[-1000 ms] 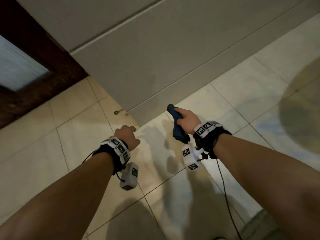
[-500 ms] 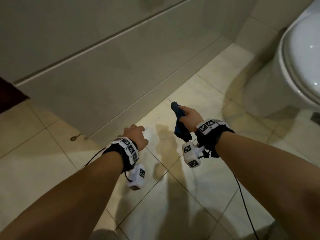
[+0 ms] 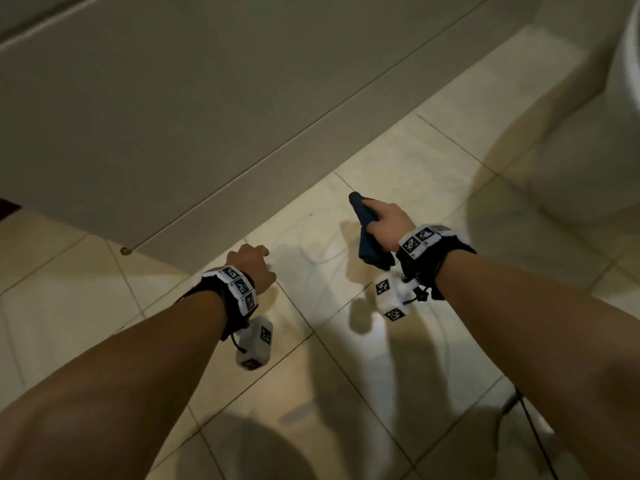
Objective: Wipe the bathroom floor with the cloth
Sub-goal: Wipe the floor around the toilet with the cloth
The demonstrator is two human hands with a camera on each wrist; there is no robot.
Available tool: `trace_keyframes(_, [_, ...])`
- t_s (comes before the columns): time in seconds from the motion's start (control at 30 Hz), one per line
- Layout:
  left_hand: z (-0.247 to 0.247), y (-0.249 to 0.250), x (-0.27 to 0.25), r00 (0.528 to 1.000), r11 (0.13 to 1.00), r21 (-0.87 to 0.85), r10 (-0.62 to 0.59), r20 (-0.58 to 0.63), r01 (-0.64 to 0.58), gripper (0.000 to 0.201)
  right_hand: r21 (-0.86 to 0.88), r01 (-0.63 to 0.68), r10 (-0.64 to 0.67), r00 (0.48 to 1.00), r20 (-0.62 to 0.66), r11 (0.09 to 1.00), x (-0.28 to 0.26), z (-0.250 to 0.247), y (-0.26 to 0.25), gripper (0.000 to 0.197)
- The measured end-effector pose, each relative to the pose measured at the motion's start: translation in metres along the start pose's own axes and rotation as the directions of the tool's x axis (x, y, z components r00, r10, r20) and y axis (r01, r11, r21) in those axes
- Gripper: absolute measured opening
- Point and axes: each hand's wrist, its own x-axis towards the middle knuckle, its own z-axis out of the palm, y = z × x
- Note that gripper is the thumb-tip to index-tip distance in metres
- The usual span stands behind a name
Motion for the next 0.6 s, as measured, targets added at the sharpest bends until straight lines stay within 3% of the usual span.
trace_keyframes(0.1, [0.025, -0.018, -0.004, 0.998, 0.998, -0.024, -0.056, 0.005, 0.056, 0.059, -0.036, 0.057, -0.056, 0.998, 0.032, 0.998, 0.012, 0.015, 0.015, 0.055])
trace_keyframes(0.23, [0.051, -0.037, 0.008, 0.992, 0.995, 0.034, -0.095, 0.083, 0.093, 0.069, -0.042, 0.020, -0.020, 1.000, -0.017, 0.999, 0.011, 0.023, 0.035, 0.052])
trace_keyframes(0.6, [0.072, -0.071, 0.069, 0.999, 0.998, -0.045, -0.051, -0.012, 0.051, 0.073, -0.359, -0.054, 0.022, 0.996, -0.092, 0.932, 0.044, 0.040, 0.031, 0.059])
